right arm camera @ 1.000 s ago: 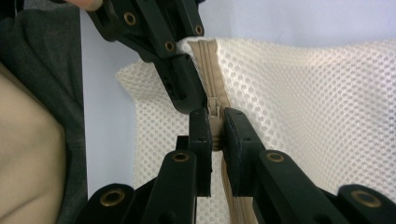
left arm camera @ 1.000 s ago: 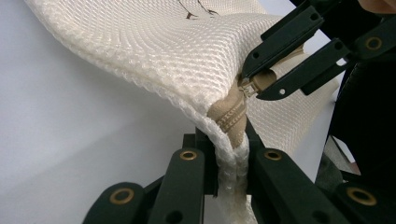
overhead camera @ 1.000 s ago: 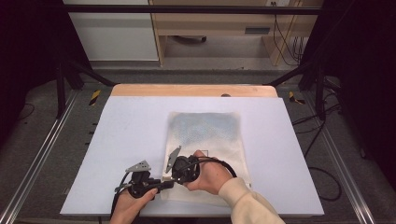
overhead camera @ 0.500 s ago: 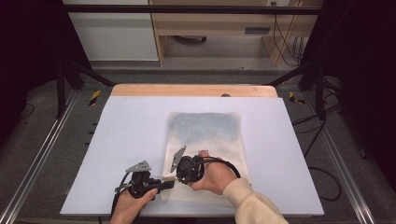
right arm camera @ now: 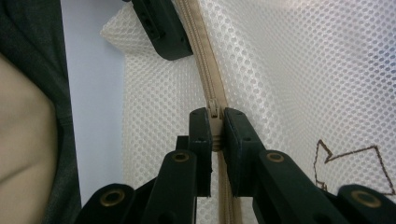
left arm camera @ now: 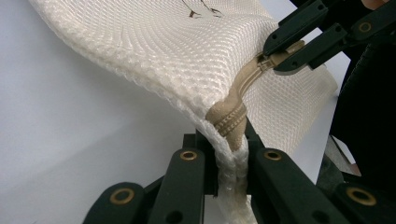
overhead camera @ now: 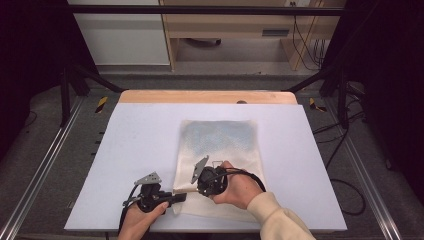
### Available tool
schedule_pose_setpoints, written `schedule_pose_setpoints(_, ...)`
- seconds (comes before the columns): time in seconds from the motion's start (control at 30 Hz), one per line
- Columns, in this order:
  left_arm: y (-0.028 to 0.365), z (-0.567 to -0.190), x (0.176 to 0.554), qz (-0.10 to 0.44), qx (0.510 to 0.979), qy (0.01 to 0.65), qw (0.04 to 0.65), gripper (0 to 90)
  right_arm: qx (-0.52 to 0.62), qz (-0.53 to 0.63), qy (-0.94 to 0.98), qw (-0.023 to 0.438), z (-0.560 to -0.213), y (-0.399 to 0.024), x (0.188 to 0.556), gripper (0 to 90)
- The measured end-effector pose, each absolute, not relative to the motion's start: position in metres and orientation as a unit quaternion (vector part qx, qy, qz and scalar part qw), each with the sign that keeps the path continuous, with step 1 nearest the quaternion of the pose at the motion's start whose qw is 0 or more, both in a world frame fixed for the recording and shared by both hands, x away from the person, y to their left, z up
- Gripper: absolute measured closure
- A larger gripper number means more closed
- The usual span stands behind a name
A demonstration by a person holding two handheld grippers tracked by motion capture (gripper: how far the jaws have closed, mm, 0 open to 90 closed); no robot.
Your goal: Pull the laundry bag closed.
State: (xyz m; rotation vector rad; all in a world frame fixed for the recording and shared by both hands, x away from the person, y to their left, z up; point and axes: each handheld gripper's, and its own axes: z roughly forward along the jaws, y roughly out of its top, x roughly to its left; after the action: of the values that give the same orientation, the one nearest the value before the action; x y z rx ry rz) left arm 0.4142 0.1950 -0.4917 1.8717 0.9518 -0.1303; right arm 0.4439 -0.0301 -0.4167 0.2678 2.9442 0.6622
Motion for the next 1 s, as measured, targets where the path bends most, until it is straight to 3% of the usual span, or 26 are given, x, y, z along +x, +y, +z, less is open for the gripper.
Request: schedule_pose_setpoints(1.0,0.191,-0.494,0.412,-0.054,0.775,0.385,0.498,84.3,0.102,0.223,0.967,0.062,-0.411,-0.054,0.439,82.2)
